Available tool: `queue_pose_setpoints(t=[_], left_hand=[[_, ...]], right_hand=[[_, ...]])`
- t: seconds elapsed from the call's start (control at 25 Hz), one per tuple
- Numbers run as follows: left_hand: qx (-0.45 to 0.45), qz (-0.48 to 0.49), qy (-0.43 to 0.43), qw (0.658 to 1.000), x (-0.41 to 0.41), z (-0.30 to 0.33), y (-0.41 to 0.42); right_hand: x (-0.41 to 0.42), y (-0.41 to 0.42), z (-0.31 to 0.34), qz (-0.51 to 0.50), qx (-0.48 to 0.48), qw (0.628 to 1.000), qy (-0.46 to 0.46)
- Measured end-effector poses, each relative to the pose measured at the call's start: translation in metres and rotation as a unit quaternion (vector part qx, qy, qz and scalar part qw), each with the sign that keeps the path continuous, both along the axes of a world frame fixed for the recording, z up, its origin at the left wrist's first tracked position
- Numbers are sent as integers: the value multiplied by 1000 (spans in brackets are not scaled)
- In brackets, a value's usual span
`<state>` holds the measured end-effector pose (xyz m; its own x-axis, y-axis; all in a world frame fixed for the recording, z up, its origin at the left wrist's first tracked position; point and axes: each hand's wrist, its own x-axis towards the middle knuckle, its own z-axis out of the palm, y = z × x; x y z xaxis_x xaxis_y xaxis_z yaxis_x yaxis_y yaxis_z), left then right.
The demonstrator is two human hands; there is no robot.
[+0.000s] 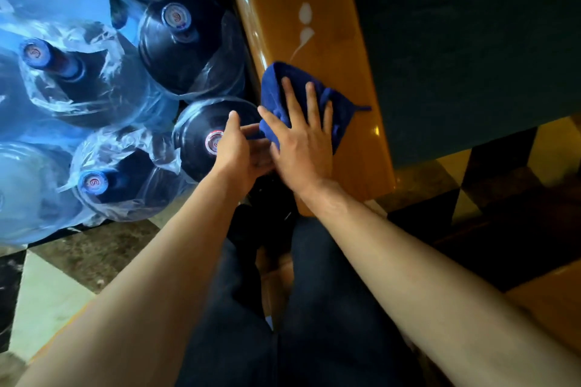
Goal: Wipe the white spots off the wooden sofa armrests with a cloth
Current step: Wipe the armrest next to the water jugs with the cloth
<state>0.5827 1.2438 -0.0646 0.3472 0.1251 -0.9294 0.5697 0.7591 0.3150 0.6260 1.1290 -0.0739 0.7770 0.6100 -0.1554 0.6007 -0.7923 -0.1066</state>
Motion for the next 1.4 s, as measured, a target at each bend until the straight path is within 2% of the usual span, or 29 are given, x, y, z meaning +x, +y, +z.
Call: queue_pose_setpoints(t=[0.08,0.16,0.24,0.32,0.36,0.4,0.48,0.52,0.56,0.6,0.64,0.68,0.76,0.8,0.84,0.88,0.96,1.04,1.08,1.12,1.16,1.24,1.28,1.32,1.36,1.4], left_hand=[[14,-25,9,1000,4,2,-11],[33,-36,17,999,6,3,-27],[68,-19,34,997,4,1,-43],[101,-6,61,993,2,0,-55],[117,2,76,990,2,-1,-60],[134,5,90,987,4,-2,-63],[155,4,116,981,9,-3,-66],[167,4,131,977,12,-3,-66],[177,2,141,974,14,-1,-67],[180,3,145,973,14,0,-68],[178,6,144,973,13,1,-68],[173,10,141,975,11,1,-69],[167,36,138,976,5,0,-73],[165,51,139,975,3,-2,-75],[160,70,139,975,2,-3,-78],[151,89,139,975,0,-5,-81],[122,97,142,978,-4,-6,-89],[105,76,143,981,-13,-10,-95],[104,60,147,982,-18,-12,-96],[119,29,156,980,-26,-15,-93],[157,-6,164,974,-30,-16,-90],[233,-54,169,956,-41,-19,-70],[238,-60,163,956,-46,-19,-59],[229,-61,150,960,-50,-19,-48],[209,-60,136,967,-52,-18,-38],[180,-44,122,975,-52,-17,-31]], right_hand=[[-35,-45,9,44,-20,999,10],[-68,-100,22,26,-16,998,51],[-61,-138,26,-53,-9,995,79],[-16,-140,20,-148,7,985,88],[16,-135,15,-203,47,969,135],[52,-130,11,-250,106,936,225],[109,-131,3,-346,237,824,382],[119,-138,-2,-381,266,767,442],[114,-148,-5,-410,279,729,472],[97,-160,-7,-442,289,707,471],[71,-175,-7,-496,312,668,458],[41,-188,-5,-555,334,604,464],[-2,-194,11,-591,373,432,571],[-13,-187,16,-588,389,372,603],[-19,-176,16,-615,414,330,584],[-26,-163,14,-634,448,299,555],[-41,-132,18,-671,487,282,484],[-59,-104,25,-694,485,253,467],[-68,-90,31,-705,478,251,461],[-80,-76,35,-714,461,268,453],[-91,-68,32,-726,457,262,442],[-111,-43,37,-747,428,284,423],[-110,-29,45,-756,405,289,426],[-105,-15,50,-764,407,270,422],[-95,-2,53,-779,440,202,398],[-79,7,53,-779,490,115,374]])
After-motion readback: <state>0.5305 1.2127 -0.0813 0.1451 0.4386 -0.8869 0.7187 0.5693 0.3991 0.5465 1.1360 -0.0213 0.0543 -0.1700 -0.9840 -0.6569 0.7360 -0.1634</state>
